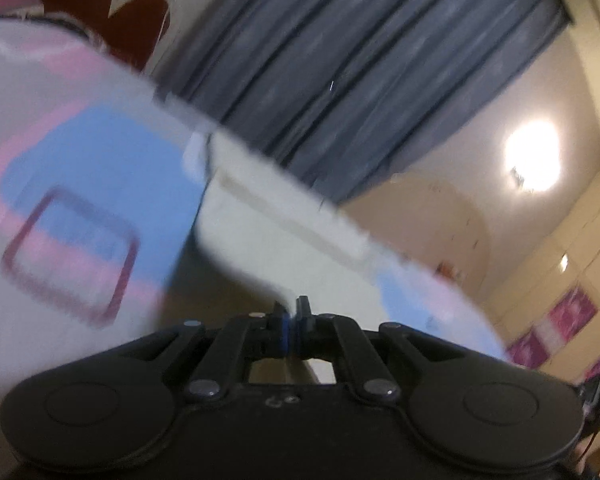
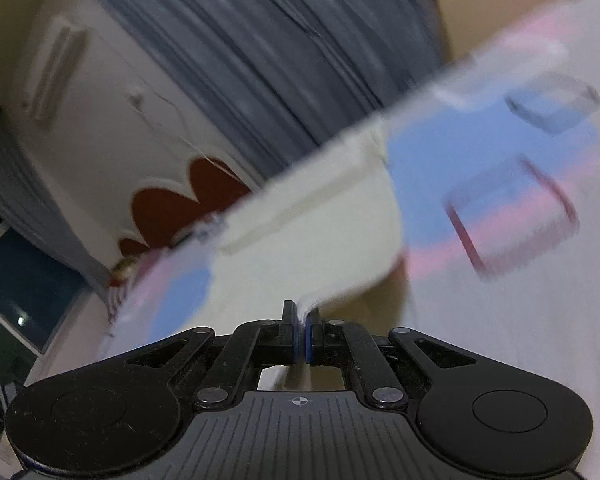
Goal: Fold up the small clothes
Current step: 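Lift the hem with both tools and fold it over toward the collar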
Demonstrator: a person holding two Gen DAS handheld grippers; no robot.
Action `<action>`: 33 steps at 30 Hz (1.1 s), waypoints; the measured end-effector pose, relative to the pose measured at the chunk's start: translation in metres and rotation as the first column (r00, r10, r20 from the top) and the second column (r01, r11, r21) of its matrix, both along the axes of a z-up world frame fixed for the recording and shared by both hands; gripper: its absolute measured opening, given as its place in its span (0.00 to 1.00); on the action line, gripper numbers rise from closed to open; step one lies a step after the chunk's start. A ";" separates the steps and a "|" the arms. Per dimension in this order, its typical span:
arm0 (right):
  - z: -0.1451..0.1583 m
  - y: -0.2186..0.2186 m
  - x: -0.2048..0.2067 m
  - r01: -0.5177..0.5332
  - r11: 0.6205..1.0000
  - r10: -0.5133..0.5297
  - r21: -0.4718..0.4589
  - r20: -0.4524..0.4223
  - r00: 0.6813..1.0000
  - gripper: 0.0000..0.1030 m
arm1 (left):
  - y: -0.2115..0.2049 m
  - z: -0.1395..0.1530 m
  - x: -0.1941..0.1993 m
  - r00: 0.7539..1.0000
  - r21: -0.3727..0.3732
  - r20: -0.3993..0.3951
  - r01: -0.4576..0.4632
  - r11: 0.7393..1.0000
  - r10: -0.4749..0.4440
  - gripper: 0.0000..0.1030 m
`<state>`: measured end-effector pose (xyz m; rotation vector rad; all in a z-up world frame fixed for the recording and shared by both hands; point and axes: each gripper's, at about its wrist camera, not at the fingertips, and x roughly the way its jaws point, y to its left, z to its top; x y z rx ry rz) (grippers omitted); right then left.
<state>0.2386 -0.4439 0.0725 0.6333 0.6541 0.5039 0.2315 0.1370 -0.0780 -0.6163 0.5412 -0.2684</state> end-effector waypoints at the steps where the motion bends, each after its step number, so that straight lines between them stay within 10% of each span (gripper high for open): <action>1: 0.011 0.002 0.008 0.006 1.000 -0.006 -0.003 0.026 1.000 0.02 | 0.002 0.009 0.010 1.000 -0.018 0.020 -0.009 1.000 0.010 0.03; 9: 0.045 0.009 0.132 0.088 0.996 -0.087 -0.014 0.052 0.995 0.02 | 0.004 0.050 0.145 0.997 -0.034 0.060 -0.041 0.999 0.043 0.03; 24: -0.091 0.011 0.375 0.098 0.995 -0.099 -0.015 -0.188 0.977 0.02 | 0.007 -0.031 0.359 0.989 0.022 -0.145 0.025 0.999 -0.021 0.04; 28: -0.125 0.010 0.405 0.102 0.994 -0.093 0.031 -0.218 0.972 0.04 | 0.012 -0.056 0.374 0.986 -0.013 -0.166 0.015 1.000 -0.017 0.37; 31: -0.133 0.012 0.407 0.129 0.992 -0.126 0.007 -0.157 0.979 0.36 | 0.017 -0.052 0.367 0.997 -0.025 -0.066 -0.040 0.999 0.039 0.86; 33: -0.129 0.012 0.401 0.182 0.983 -0.180 0.011 -0.096 0.979 0.66 | 0.023 -0.050 0.363 0.997 -0.047 -0.012 -0.077 0.996 0.077 0.88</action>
